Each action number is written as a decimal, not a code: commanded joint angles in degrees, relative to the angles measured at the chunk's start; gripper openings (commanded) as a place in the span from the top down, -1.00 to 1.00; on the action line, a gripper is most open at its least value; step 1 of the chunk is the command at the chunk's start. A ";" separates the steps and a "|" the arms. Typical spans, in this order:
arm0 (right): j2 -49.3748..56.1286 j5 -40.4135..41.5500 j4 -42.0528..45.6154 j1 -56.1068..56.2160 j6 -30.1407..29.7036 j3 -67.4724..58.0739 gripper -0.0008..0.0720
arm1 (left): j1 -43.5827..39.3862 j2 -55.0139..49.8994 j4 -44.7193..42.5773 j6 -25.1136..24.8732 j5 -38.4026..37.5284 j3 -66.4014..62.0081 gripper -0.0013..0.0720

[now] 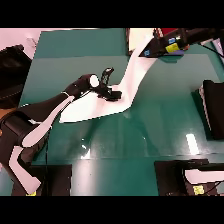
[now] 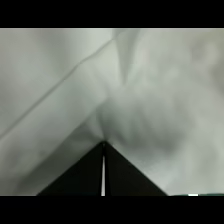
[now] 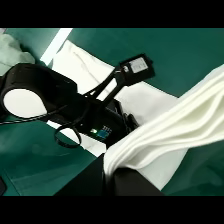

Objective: Fold the shirts.

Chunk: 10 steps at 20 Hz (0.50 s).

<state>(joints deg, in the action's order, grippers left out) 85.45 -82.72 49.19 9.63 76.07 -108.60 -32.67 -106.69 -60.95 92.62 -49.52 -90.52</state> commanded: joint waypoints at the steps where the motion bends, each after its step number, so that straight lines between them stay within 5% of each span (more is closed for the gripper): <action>1: 2.08 0.20 -0.11 4.63 2.16 -4.09 0.94 | 2.75 0.79 -1.38 -0.11 -5.20 -2.14 0.90; 10: 10.73 12.46 -6.62 22.16 1.75 -6.38 0.93 | 25.09 30.47 -20.61 -1.70 -10.01 -2.34 0.90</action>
<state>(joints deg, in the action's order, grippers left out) 92.62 -76.53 46.92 25.71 78.46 -114.63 -14.83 -85.76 -74.65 92.16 -57.82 -92.75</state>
